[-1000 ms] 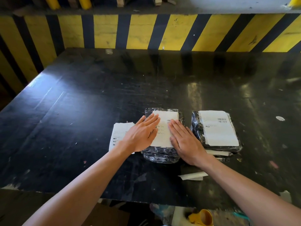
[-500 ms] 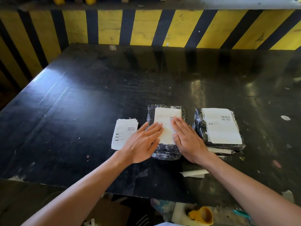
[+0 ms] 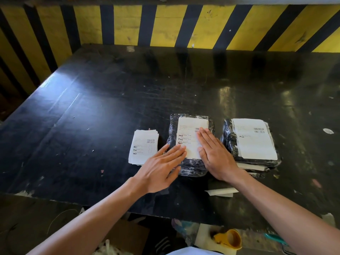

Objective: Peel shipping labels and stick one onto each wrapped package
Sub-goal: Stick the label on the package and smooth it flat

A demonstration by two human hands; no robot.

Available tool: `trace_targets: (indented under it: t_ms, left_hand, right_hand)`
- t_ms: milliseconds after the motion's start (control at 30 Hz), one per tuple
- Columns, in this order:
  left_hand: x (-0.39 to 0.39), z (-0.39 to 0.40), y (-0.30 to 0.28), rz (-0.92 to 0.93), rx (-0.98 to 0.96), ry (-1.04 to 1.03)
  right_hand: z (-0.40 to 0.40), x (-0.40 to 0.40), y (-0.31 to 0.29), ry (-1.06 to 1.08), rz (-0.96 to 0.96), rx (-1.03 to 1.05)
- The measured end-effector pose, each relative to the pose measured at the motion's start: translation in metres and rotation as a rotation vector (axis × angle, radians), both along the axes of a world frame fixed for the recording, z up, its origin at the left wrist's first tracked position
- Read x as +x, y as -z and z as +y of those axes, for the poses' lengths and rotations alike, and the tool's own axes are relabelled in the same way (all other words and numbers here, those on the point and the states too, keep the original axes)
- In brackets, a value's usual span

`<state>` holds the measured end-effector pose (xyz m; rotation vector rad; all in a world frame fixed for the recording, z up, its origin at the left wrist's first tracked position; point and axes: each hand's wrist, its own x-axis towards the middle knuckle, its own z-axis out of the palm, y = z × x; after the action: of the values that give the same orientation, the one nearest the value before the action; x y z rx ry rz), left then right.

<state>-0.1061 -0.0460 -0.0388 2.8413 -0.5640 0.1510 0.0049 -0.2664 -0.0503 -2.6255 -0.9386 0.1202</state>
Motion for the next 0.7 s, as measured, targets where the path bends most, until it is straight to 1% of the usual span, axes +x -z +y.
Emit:
trace_targets:
  t_ms: [100, 233, 333, 400, 467, 533, 600, 700]
  left_hand:
    - [-0.006, -0.005, 0.004, -0.005, -0.002, -0.005]
    - [-0.019, 0.013, 0.01, -0.042, -0.028, -0.028]
    - [-0.016, 0.018, 0.008, -0.109, -0.164, -0.093]
    - [-0.001, 0.01, 0.005, -0.132, -0.26, -0.205]
    - [0.02, -0.003, -0.001, -0.054, -0.363, -0.333]
    - [0.042, -0.014, -0.002, 0.088, -0.445, -0.427]
    - [0.057, -0.02, 0.0, 0.176, -0.451, -0.447]
    - [0.063, -0.023, -0.001, 0.217, -0.46, -0.412]
  right_hand:
    - [-0.001, 0.0, 0.0, -0.012, 0.001, -0.013]
    - [0.0, -0.001, -0.001, -0.017, 0.004, 0.013]
    - [0.001, 0.0, 0.0, -0.018, 0.041, 0.076]
    - [0.004, 0.0, -0.002, 0.006, 0.105, 0.18]
    - [0.008, -0.001, -0.005, 0.088, 0.148, 0.31]
    - [0.013, -0.001, -0.007, 0.209, 0.179, 0.41]
    - [0.017, 0.001, -0.008, 0.289, 0.237, 0.418]
    - [0.022, 0.003, -0.005, 0.305, 0.316, 0.405]
